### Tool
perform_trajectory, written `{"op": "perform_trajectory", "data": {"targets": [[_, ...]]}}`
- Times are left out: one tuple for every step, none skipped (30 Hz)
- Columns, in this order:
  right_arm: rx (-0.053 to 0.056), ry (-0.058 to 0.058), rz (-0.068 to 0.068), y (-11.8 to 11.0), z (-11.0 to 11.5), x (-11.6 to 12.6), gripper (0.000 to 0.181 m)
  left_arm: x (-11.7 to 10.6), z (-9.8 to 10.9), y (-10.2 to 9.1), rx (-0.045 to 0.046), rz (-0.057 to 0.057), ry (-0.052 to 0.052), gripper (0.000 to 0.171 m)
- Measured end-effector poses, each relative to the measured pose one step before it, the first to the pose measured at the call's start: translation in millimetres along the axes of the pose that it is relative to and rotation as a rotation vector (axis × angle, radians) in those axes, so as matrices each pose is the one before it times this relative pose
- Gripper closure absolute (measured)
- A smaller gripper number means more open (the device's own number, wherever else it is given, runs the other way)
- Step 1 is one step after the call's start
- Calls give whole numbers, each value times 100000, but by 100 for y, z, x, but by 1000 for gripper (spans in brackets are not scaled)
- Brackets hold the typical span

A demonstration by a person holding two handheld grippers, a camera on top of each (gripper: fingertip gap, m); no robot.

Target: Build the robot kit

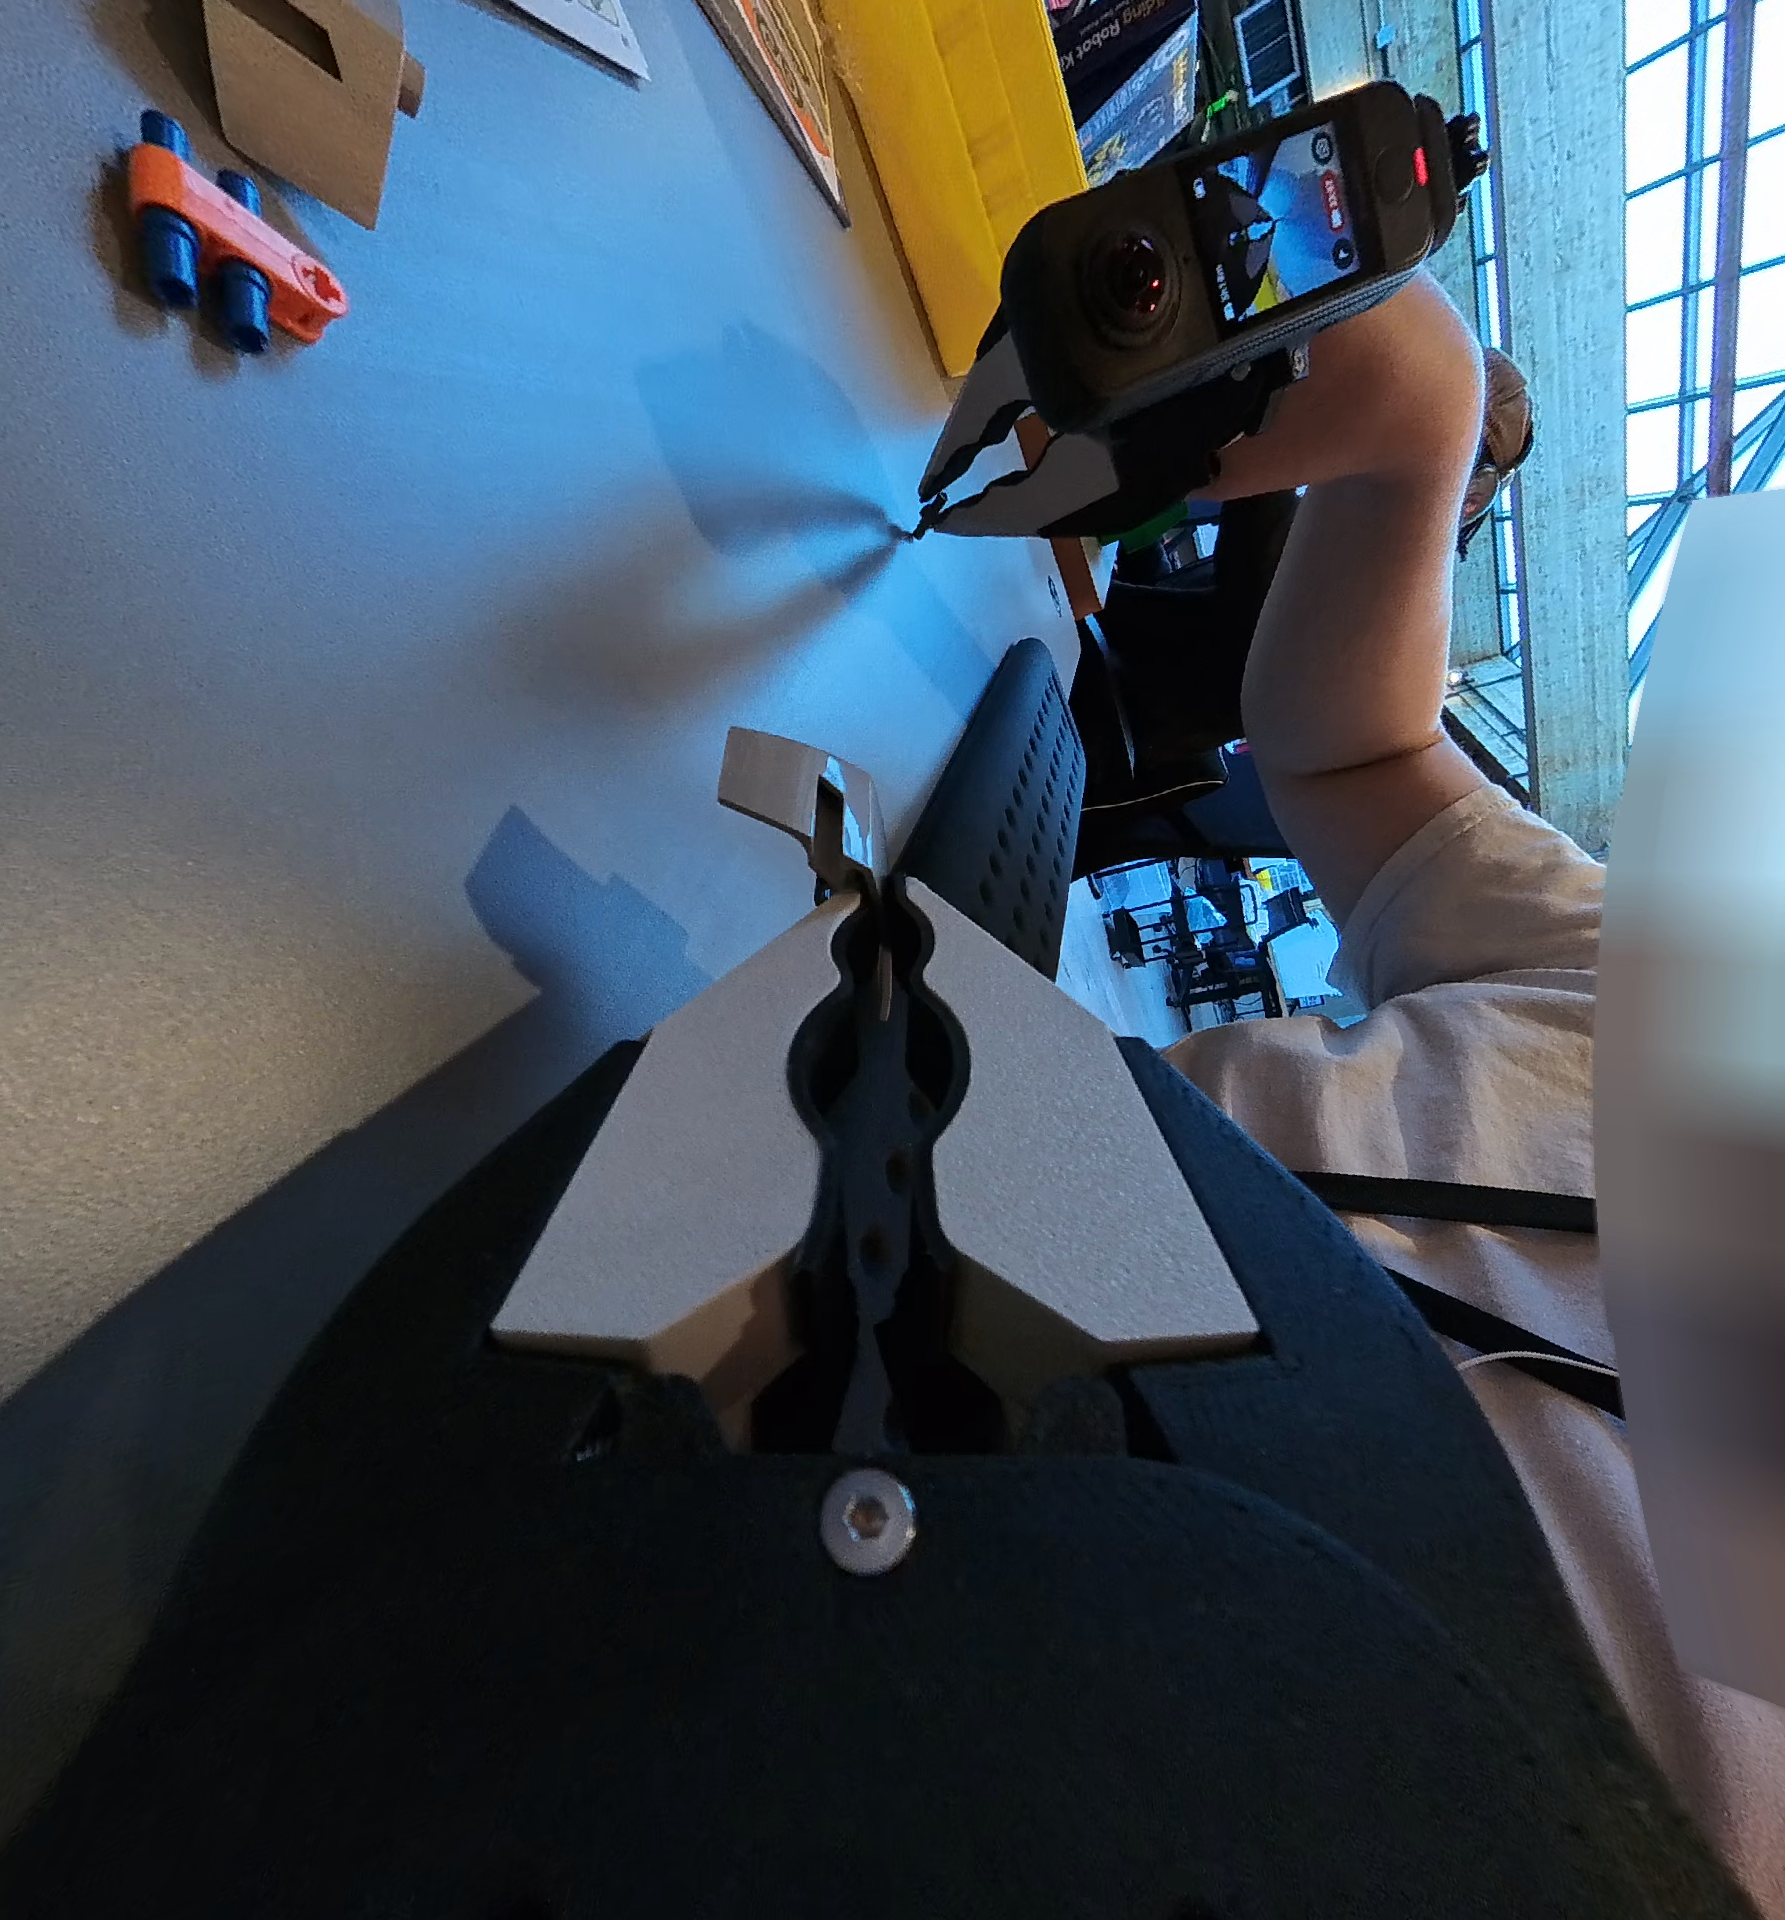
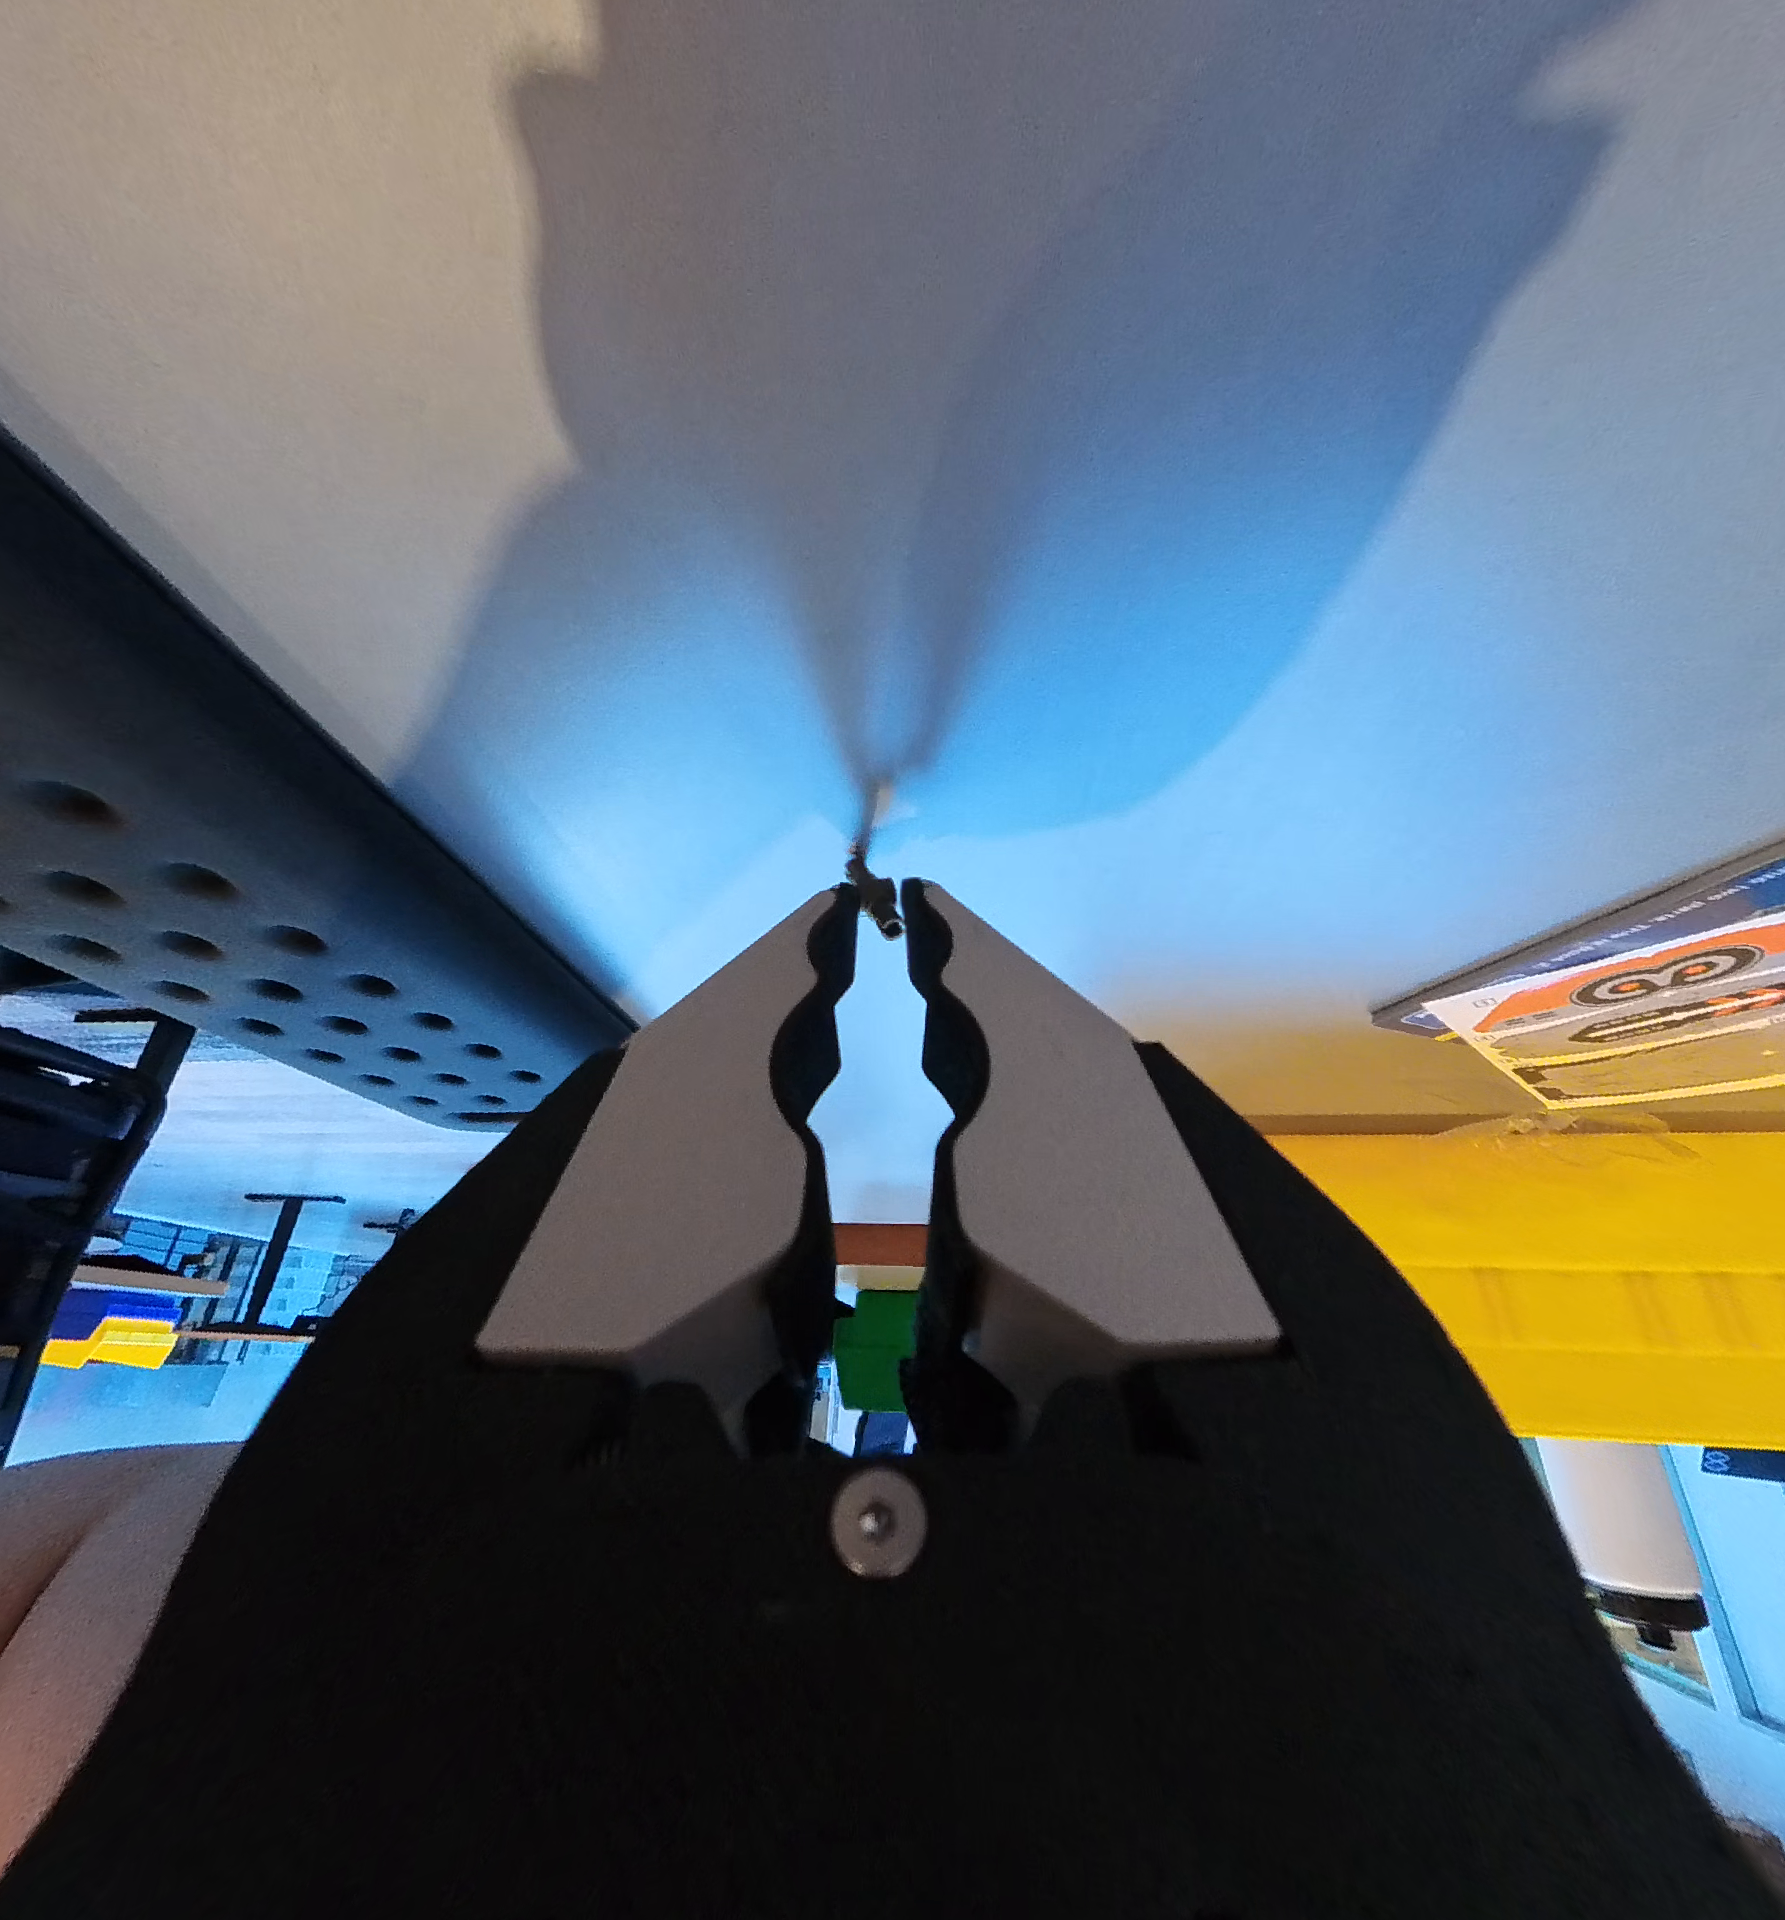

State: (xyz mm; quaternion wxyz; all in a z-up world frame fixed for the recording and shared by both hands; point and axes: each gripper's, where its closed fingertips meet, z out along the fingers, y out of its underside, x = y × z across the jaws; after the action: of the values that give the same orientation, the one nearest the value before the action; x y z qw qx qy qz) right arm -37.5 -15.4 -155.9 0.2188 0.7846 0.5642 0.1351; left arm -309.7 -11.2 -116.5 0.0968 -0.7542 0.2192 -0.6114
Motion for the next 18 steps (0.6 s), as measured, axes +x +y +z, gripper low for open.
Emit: {"op": "perform_trajectory", "data": {"targets": [[127, -55, -254, 8, -9, -29, 173, 1, -8, -13, 46, -61, 22, 171], [86, 198, -297, 21, -19, 0, 173, -3, 3, 3, 7, -33, 24, 171], [180, 324, -183, 15, -45, 37, 174, -8, 1, -2, 16, -5, -57, 171], [376, -83, 73, 2, -58, -8, 174, -3, 1, 9, -4, 1, -53, 171], [618, -134, 269, -12, -77, 2, 174, 7, -4, 0, -29, 38, 4, 171], [1020, 53, 173, -25, -72, 43, 174, 8, 2, -2, 45, 57, -10, 171], [1301, 264, 247, -20, -86, 85, 174, -1, -12, 1, 87, 55, 12, 171], [1461, 275, 505, 13, -59, 111, 174, 21, -5, -4, 78, 78, 106, 171], [1839, 148, 630, 20, -51, 124, 174, 29, -20, 3, 123, 95, 162, 171], [2419, 226, 647, -16, -27, 171, 174, 30, -20, -17, 170, 76, 128, 171], [2850, 701, 843, -23, -56, 281, 174, 15, -2, -10, 119, 63, 52, 171], [2850, 669, 1037, 14, -111, 287, 174, -3, 1, 1, 23, 90, -72, 171], [2784, 554, 1085, 58, -150, 266, 174, -10, 11, -3, -34, 143, -241, 171], [3137, 1057, 981, 12, -228, 336, 174, -29, 16, 3, -123, 117, -310, 171], [3579, 1588, 1065, -69, -286, 396, 174, -22, 32, 25, -221, 106, -253, 171], [3472, 1236, 1323, -58, -310, 305, 174, 9, 20, 36, -217, 265, -135, 171], [3090, 864, 1238, 0, -295, 175, 175, 32, 6, 30, -116, 427, 38, 171], [2731, 1190, 868, 36, -246, 149, 175, 59, -17, -9, 166, 417, 144, 171]]}}
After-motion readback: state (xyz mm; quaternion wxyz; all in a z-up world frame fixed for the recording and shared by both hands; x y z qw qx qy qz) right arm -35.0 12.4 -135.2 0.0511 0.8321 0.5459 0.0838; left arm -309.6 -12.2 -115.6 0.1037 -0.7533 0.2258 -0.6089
